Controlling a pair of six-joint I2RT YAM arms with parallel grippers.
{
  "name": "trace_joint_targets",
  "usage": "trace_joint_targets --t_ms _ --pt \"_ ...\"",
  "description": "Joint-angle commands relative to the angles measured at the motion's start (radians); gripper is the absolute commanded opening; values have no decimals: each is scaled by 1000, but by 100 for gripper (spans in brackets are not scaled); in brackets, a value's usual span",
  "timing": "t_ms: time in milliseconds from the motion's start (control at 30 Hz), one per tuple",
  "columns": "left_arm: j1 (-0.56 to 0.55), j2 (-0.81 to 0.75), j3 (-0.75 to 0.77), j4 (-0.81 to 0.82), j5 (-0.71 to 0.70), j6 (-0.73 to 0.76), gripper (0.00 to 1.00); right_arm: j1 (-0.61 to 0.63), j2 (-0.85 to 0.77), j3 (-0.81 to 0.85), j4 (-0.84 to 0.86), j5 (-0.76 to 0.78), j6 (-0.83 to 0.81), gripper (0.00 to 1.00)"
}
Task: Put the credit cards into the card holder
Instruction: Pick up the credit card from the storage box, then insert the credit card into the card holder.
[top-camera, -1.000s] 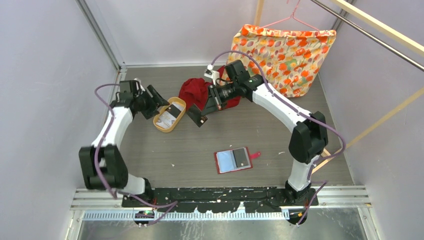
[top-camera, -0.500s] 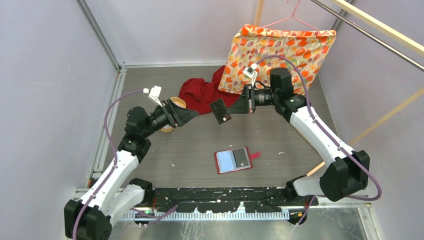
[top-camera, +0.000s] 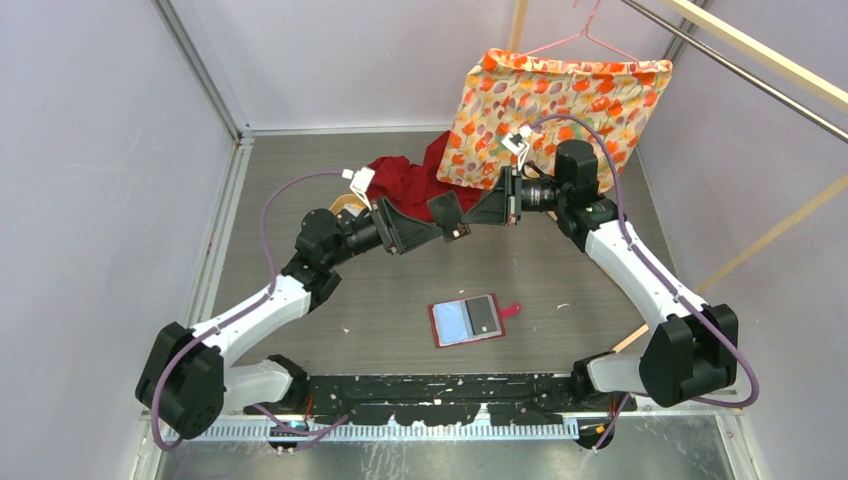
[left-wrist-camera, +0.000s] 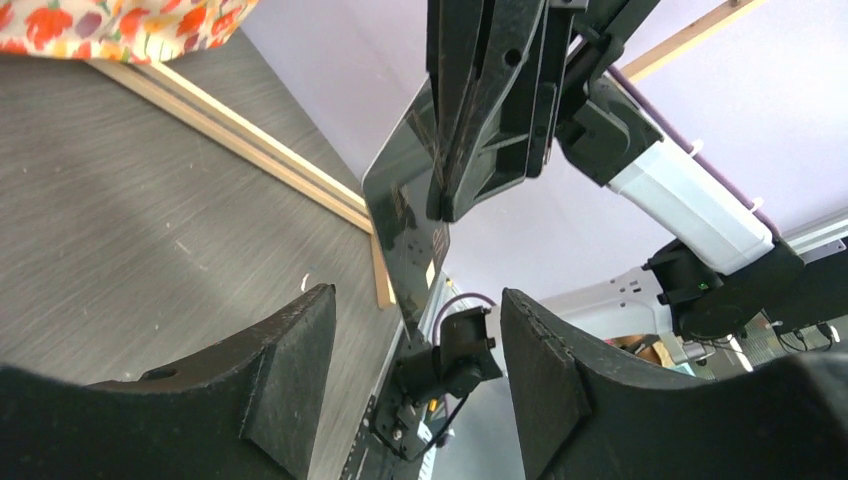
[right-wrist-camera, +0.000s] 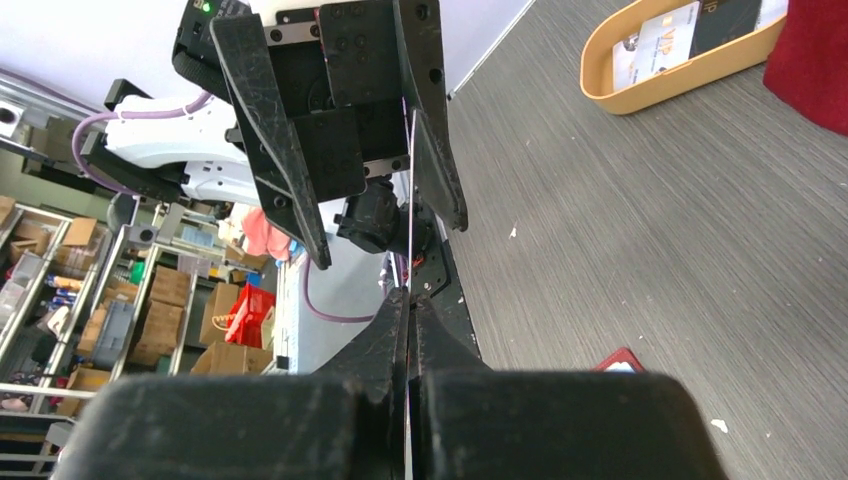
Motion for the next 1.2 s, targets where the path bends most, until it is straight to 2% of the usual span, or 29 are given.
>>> trace_joint_targets --t_ms 0,133,333,500,567,600,633,667,733,800,833,1000,1100,1167 --pt "-20 19 64 108 -44 -9 60 -5 -29 -3 104 -44 44 1" --pt "-24 29 63 110 -64 -13 48 -5 -28 -9 117 -50 54 1" --pt "-24 60 73 147 -66 -42 38 -5 -25 -18 127 -58 61 1" --pt "-25 98 96 187 -41 -62 1 -5 -16 -21 130 -71 58 1" --pt "-24 105 98 191 -30 -62 1 -5 -16 -25 127 -81 50 1" --pt "-24 104 94 184 -27 -61 1 -5 -17 -24 112 -90 32 7" --pt "-23 102 92 163 -22 -53 1 -6 -19 -17 56 -97 -39 21" --pt "-23 95 90 110 -15 -32 0 -5 -24 4 -54 -95 -140 38" --pt "-24 68 81 -6 8 10 0 -17 -32 93 -360 -76 -436 67" --pt "-24 35 55 -130 27 51 1 -37 -46 149 -591 -13 -669 89" --pt "-24 17 37 -183 36 64 1 -45 -58 152 -648 23 -737 97" --pt "-40 -82 -94 -326 52 71 1 -65 -94 67 -757 163 -932 100" --pt "-94 -148 -186 -332 -38 86 1 -64 -46 46 -914 183 -1132 100" --pt "-125 -159 -219 -325 -70 91 0 -64 -16 43 -975 190 -1197 100"
